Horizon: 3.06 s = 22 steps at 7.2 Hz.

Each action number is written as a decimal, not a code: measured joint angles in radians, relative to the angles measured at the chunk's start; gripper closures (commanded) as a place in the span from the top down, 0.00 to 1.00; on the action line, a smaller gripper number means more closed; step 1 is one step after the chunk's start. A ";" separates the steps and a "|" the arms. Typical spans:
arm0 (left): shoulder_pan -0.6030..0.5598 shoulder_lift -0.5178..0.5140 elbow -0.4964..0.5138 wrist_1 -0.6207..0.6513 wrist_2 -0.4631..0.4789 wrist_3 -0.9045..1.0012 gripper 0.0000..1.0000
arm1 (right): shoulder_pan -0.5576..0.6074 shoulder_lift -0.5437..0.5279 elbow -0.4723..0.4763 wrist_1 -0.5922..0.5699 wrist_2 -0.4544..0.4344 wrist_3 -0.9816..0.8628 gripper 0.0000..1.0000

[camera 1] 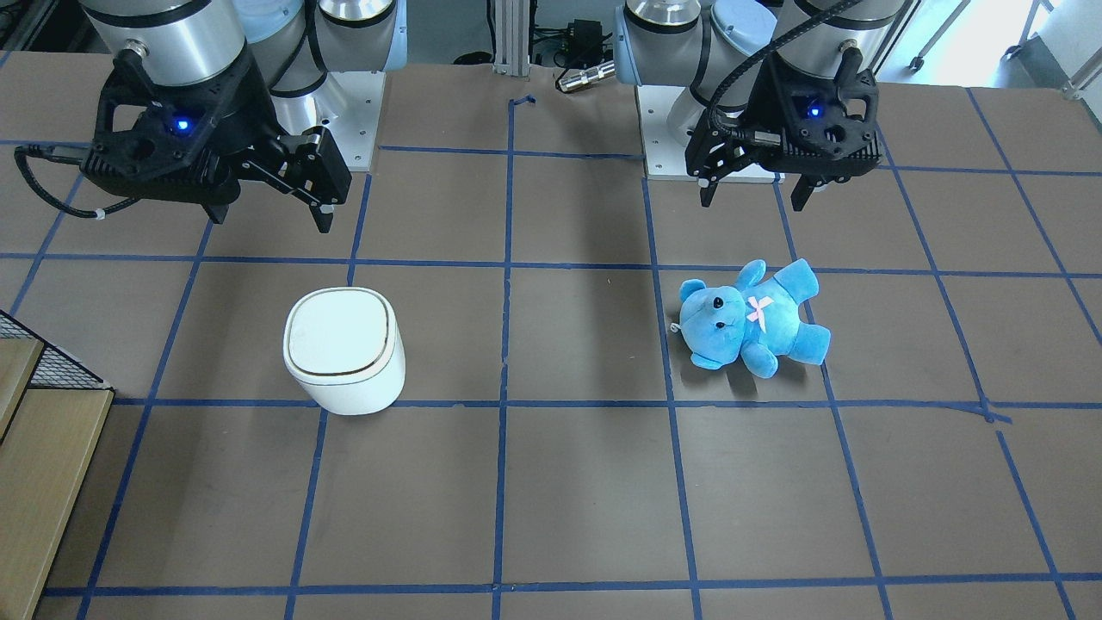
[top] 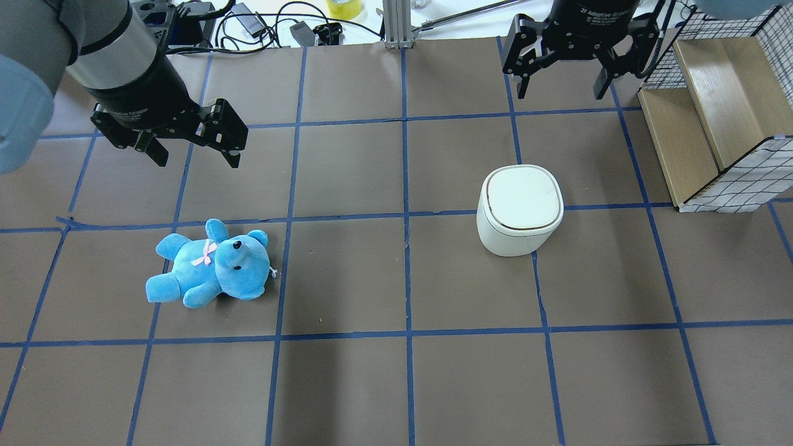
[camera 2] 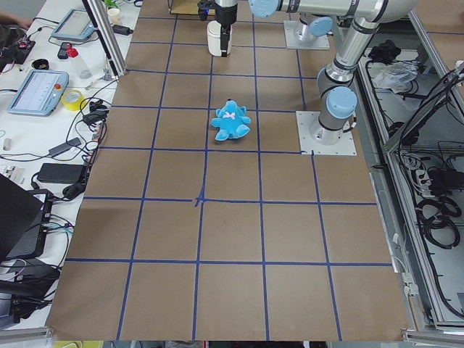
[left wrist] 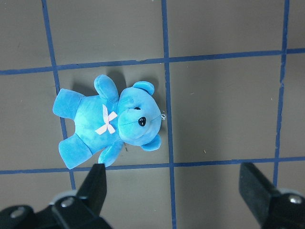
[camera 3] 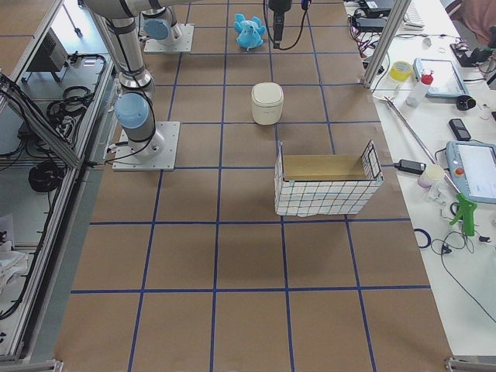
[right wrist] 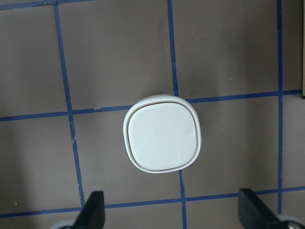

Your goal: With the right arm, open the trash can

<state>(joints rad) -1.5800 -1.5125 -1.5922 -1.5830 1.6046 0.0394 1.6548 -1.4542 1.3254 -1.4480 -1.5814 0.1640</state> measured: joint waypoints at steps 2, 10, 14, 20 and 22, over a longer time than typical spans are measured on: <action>0.000 0.000 0.000 0.000 0.000 0.000 1.00 | 0.000 0.000 0.000 0.001 -0.004 0.000 1.00; 0.000 0.000 0.000 0.000 0.000 0.000 1.00 | 0.000 0.003 0.000 0.003 -0.003 -0.003 0.99; 0.000 0.000 0.000 0.000 0.000 0.000 1.00 | 0.001 0.003 0.000 0.003 -0.002 -0.003 0.99; 0.000 0.000 0.000 0.000 0.000 0.000 1.00 | 0.007 0.012 0.030 0.003 0.004 0.004 0.00; 0.000 0.000 0.000 0.000 0.000 0.000 1.00 | 0.010 0.015 0.150 -0.084 0.002 0.001 0.00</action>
<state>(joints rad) -1.5800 -1.5125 -1.5923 -1.5831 1.6045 0.0398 1.6651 -1.4391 1.4749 -1.5324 -1.5793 0.1654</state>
